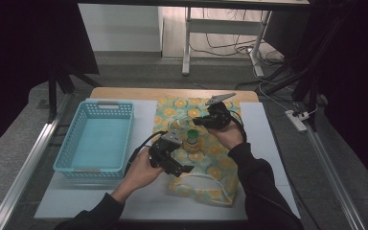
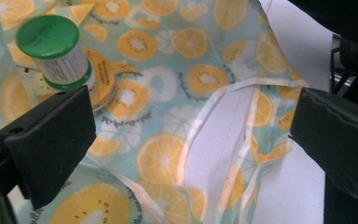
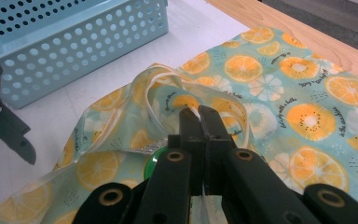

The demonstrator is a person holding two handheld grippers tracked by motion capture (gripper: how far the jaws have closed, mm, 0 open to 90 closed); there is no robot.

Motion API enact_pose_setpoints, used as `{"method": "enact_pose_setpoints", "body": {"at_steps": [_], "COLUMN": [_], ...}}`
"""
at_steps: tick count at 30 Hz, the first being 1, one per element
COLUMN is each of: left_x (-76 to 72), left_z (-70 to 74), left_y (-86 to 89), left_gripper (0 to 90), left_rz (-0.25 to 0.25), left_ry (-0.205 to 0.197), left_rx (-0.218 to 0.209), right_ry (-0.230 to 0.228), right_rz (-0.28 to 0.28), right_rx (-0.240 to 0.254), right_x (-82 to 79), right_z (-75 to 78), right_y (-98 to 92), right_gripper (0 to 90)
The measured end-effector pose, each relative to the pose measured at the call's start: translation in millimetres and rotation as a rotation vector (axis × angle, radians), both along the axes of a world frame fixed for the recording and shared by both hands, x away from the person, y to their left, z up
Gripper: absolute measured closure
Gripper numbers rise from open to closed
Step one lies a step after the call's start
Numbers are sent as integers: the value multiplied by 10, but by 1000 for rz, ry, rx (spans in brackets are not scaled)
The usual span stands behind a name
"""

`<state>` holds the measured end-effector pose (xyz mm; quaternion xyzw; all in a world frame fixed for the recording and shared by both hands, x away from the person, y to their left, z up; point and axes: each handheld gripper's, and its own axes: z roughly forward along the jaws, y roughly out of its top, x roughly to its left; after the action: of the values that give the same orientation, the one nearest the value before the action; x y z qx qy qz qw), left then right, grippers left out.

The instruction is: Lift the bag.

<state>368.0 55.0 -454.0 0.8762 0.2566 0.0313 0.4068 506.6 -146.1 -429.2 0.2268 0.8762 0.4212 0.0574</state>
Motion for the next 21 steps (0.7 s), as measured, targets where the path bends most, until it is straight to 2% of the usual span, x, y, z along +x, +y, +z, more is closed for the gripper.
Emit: {"method": "enact_pose_setpoints", "body": {"at_steps": [2,5,11,18,21], "left_x": [-29,-67,-98,-40,7], "left_z": [-26,-76,-262,-482,-594], "left_y": [-13,-46,-143,-179,-163], "left_gripper": [8,8,4,15,25], "left_rz": [3,-12,-17,-11,-2], "left_ry": [-7,-22,-26,-20,0], "left_rx": [9,45,112,179,194], "right_ry": [0,-1,4,10,12], "right_rz": [3,6,7,7,9], "right_rx": [-1,-3,-2,-1,-3], "right_x": [-4,-11,-18,-25,-24], "right_z": [-3,-7,-35,-66,-86], "right_y": [3,7,1,-10,-9], "right_gripper": [900,900,900,900,900]}}
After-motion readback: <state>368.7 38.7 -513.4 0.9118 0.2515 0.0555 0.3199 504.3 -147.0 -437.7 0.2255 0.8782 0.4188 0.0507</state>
